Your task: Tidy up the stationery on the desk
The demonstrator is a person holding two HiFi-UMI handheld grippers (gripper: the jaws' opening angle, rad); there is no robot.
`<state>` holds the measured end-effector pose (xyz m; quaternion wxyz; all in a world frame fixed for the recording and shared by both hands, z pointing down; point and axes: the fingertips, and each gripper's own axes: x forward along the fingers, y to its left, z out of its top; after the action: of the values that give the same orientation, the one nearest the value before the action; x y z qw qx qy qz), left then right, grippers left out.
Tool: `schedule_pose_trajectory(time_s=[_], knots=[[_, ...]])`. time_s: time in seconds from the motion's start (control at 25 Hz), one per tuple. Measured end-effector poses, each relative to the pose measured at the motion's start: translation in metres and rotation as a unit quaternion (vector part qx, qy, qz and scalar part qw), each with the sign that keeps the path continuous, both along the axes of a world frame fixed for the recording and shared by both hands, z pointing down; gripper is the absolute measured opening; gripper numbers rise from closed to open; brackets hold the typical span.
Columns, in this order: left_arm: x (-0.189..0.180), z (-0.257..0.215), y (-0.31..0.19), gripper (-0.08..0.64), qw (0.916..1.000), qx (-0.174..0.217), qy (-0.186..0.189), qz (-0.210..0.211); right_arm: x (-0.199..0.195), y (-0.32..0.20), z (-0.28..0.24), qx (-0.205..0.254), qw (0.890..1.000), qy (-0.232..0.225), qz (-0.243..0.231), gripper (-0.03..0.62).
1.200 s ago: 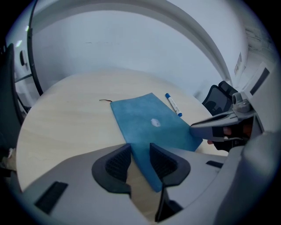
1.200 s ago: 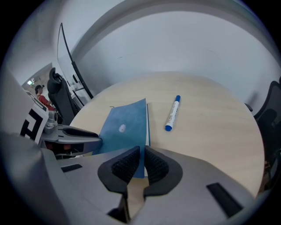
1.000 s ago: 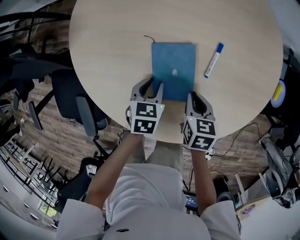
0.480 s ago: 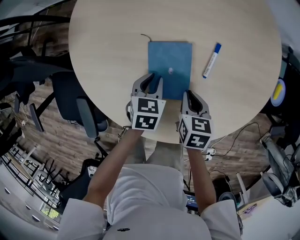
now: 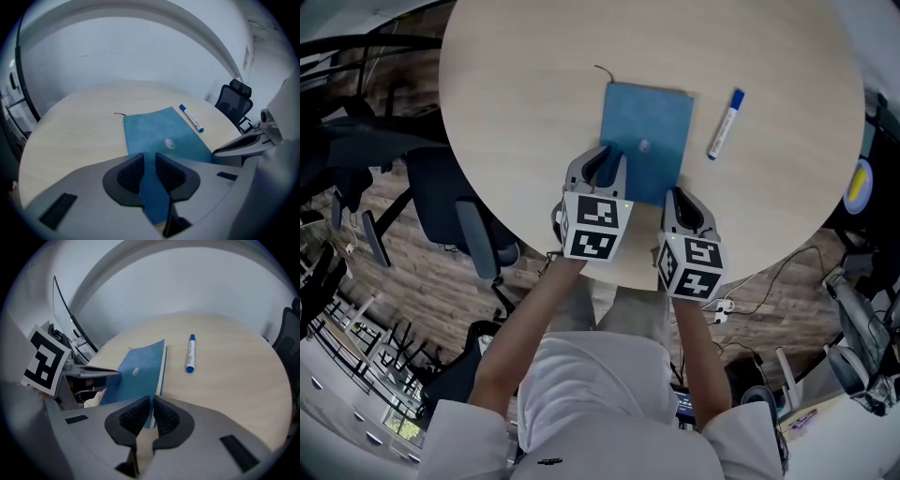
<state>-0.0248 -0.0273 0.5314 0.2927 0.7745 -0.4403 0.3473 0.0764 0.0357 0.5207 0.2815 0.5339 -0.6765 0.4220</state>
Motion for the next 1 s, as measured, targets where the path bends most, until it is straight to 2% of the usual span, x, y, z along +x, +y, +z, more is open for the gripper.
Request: schedule_pose_trajectory(time_s=[0.4,0.72,0.84,0.92,1.0], knots=[[-0.001,-0.005,0.001,0.088,1.0000,0.006,0.006,-0.003,0.001,-0.001,0.003,-0.007,1.000,0.000,-0.009,0.054],[0.003,-0.033,-0.001,0.087,0.9994,0.023,0.022,-0.011,0.028,-0.014,-0.016,0.034,0.999,0.016,0.019,0.054],[0.010,-0.041,-0.001,0.039,0.9990,0.029,0.031,-0.014,0.041,-0.021,-0.023,0.049,0.998,0.023,0.035,0.054],[0.016,-0.046,-0.001,0.032,0.9989,0.030,0.035,-0.010,0.048,-0.027,-0.028,0.058,0.997,0.024,0.042,0.055],[0.022,-0.049,-0.003,0.031,0.9988,0.032,0.037,-0.005,0.054,-0.034,-0.029,0.064,0.997,0.022,0.047,0.094]])
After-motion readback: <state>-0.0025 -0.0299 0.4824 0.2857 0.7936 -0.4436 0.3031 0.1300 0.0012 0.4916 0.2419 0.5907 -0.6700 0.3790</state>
